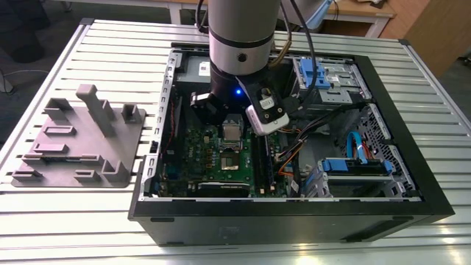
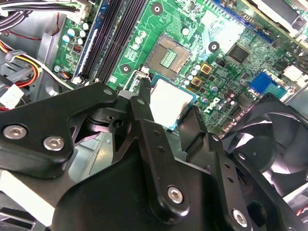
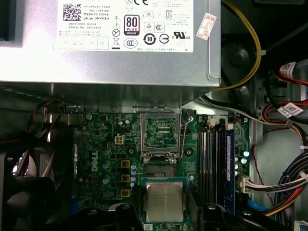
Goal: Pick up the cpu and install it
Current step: 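Place the cpu into insertion slot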
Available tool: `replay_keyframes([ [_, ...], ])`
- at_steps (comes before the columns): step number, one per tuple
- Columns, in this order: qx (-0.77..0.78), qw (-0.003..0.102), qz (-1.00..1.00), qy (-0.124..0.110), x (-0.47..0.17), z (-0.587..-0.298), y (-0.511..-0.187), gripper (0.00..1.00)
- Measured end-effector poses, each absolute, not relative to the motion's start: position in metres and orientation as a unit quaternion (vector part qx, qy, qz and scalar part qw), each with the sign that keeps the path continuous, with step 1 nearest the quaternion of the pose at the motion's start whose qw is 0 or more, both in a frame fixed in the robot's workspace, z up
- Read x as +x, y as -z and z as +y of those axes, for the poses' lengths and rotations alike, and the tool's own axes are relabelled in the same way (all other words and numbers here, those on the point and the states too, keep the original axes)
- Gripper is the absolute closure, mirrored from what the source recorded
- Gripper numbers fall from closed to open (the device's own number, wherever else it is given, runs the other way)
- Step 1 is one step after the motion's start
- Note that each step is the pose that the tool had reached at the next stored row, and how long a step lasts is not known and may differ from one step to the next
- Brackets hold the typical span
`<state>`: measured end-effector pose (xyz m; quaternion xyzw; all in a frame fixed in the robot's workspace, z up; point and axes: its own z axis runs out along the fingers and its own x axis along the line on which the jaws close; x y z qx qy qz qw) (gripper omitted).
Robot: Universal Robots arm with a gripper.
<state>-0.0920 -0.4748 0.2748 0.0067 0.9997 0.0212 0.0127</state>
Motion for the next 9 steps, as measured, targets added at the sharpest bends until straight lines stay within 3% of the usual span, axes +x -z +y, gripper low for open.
replay_keyframes([
  [9,0.007,0.013,1.0,-0.021,-0.0919,-0.4728,-0.2736,0.53],
])
